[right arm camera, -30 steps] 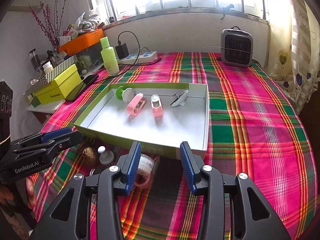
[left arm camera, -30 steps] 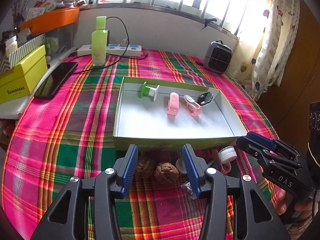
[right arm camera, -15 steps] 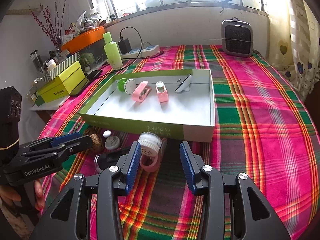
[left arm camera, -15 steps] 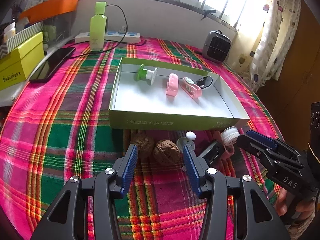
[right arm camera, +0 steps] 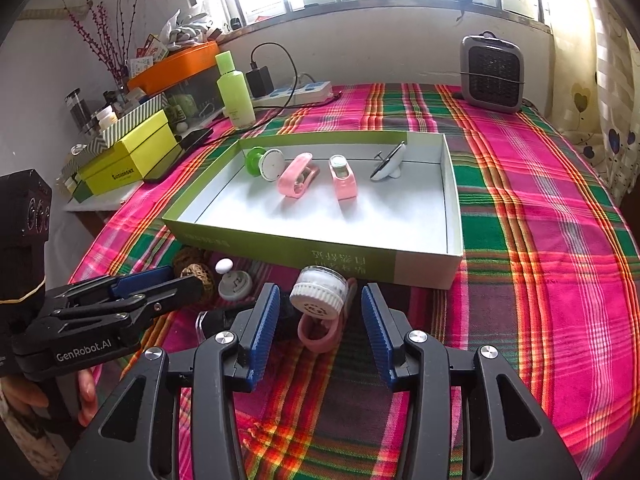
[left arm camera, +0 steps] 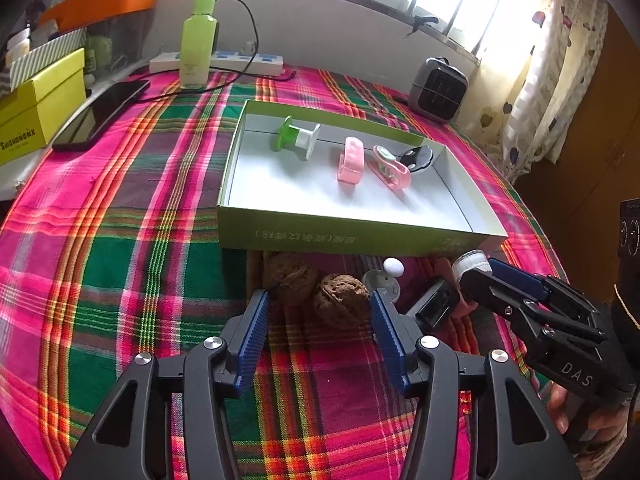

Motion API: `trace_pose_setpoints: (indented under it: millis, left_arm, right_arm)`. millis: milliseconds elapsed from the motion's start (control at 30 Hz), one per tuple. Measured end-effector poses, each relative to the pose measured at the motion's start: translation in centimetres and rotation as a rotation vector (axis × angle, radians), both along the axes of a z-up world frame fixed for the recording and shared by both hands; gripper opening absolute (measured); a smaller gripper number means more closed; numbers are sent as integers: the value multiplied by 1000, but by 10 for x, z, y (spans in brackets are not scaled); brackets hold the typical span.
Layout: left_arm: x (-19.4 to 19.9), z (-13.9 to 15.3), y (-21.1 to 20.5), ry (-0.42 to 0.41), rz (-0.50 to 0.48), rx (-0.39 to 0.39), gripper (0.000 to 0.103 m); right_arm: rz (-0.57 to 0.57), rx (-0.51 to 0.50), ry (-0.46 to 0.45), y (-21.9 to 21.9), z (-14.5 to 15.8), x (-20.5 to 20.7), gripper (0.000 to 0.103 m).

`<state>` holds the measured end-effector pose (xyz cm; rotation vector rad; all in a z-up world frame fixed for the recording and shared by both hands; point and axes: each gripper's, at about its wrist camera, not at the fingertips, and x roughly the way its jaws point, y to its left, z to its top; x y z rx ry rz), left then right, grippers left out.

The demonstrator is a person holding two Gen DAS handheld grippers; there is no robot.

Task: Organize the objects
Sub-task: 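Move both tools back toward the white-pink tape roll beside the box, then close left tool on the walnut while right tool closes on the white-pink tape roll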

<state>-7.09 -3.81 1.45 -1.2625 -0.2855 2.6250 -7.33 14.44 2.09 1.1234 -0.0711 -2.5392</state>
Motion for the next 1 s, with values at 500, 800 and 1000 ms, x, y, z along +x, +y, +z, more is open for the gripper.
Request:
trace_pose_setpoints:
  millis: [500,800,1000]
  left_arm:
    - [-3,-3,3,-15,18,18,53]
    - [-1,-3,1,-13,32,12,45]
    - [-1,-3,1,-14,34,16,36]
  right_arm:
    - [-24,31,20,-2,2,-5,44]
    - [-17,36,30,-4,2,-3,44]
    - [-16,40,33,-5,1,-2,39]
